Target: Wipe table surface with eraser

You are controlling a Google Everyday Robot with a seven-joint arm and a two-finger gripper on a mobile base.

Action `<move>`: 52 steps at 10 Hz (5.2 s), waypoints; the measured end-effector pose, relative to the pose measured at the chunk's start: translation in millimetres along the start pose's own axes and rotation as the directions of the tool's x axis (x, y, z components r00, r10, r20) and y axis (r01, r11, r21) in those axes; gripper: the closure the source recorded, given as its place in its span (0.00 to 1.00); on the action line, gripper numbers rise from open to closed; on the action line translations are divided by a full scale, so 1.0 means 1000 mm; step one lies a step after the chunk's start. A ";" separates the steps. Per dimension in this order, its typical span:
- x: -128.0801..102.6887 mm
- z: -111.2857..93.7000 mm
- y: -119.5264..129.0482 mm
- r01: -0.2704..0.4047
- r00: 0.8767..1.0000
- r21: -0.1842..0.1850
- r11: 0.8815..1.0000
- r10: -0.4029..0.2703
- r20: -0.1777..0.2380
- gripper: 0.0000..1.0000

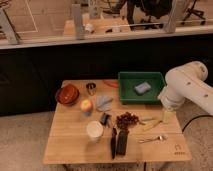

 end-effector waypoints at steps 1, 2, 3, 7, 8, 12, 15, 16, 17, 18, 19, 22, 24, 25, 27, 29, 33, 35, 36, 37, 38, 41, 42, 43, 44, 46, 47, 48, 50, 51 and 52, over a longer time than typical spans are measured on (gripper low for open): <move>0.000 0.000 0.000 0.000 1.000 0.000 1.000 0.000 0.000 0.20; 0.000 0.000 0.000 0.000 1.000 0.000 1.000 0.000 0.000 0.20; 0.000 0.000 0.000 0.000 1.000 0.000 1.000 0.000 0.000 0.20; 0.000 0.000 0.000 0.000 1.000 0.000 1.000 0.000 0.000 0.20; 0.000 0.000 0.000 0.000 1.000 0.000 1.000 0.000 0.000 0.20; 0.000 0.000 0.000 0.000 1.000 0.000 1.000 0.000 0.000 0.20; 0.000 0.000 0.000 0.000 1.000 0.000 1.000 0.000 0.000 0.20; 0.000 0.000 0.000 0.000 1.000 0.000 1.000 0.000 0.000 0.20; 0.000 0.000 0.000 0.000 1.000 0.000 1.000 0.000 0.000 0.20; 0.000 0.000 0.000 0.000 1.000 0.000 1.000 0.000 0.000 0.20; 0.000 0.001 0.000 0.000 1.000 -0.001 1.000 0.000 0.001 0.20; 0.000 0.001 0.000 0.000 1.000 -0.002 1.000 0.000 0.001 0.20; -0.004 0.016 0.004 0.037 0.999 -0.026 0.999 -0.036 0.019 0.20; -0.014 0.028 0.007 0.081 0.996 -0.042 0.996 -0.079 0.040 0.20; -0.051 0.064 0.021 0.266 0.955 -0.078 0.961 -0.252 0.155 0.20; -0.075 0.084 0.034 0.404 0.894 -0.088 0.911 -0.372 0.251 0.20; -0.082 0.090 0.042 0.455 0.859 -0.072 0.888 -0.416 0.298 0.20; -0.093 0.091 0.048 0.509 0.821 -0.005 0.861 -0.483 0.306 0.20; -0.109 0.093 0.053 0.557 0.787 0.037 0.830 -0.541 0.296 0.20; -0.122 0.095 0.057 0.600 0.755 0.066 0.797 -0.592 0.282 0.20; -0.130 0.097 0.061 0.633 0.734 0.078 0.770 -0.629 0.257 0.20; -0.143 0.106 0.071 0.695 0.693 0.072 0.715 -0.693 0.200 0.20; -0.144 0.109 0.073 0.708 0.682 0.069 0.703 -0.706 0.193 0.20; -0.145 0.113 0.078 0.726 0.666 0.063 0.685 -0.723 0.184 0.20; -0.146 0.119 0.083 0.744 0.649 0.055 0.666 -0.740 0.176 0.20; -0.152 0.131 0.090 0.778 0.615 0.043 0.627 -0.773 0.154 0.20; -0.156 0.137 0.092 0.790 0.601 0.035 0.612 -0.785 0.154 0.20; -0.158 0.143 0.095 0.800 0.588 0.025 0.599 -0.792 0.163 0.20; -0.165 0.155 0.100 0.826 0.554 0.005 0.563 -0.814 0.175 0.20; -0.167 0.159 0.102 0.832 0.547 -0.006 0.555 -0.819 0.172 0.20; -0.169 0.163 0.103 0.835 0.544 -0.017 0.550 -0.822 0.167 0.22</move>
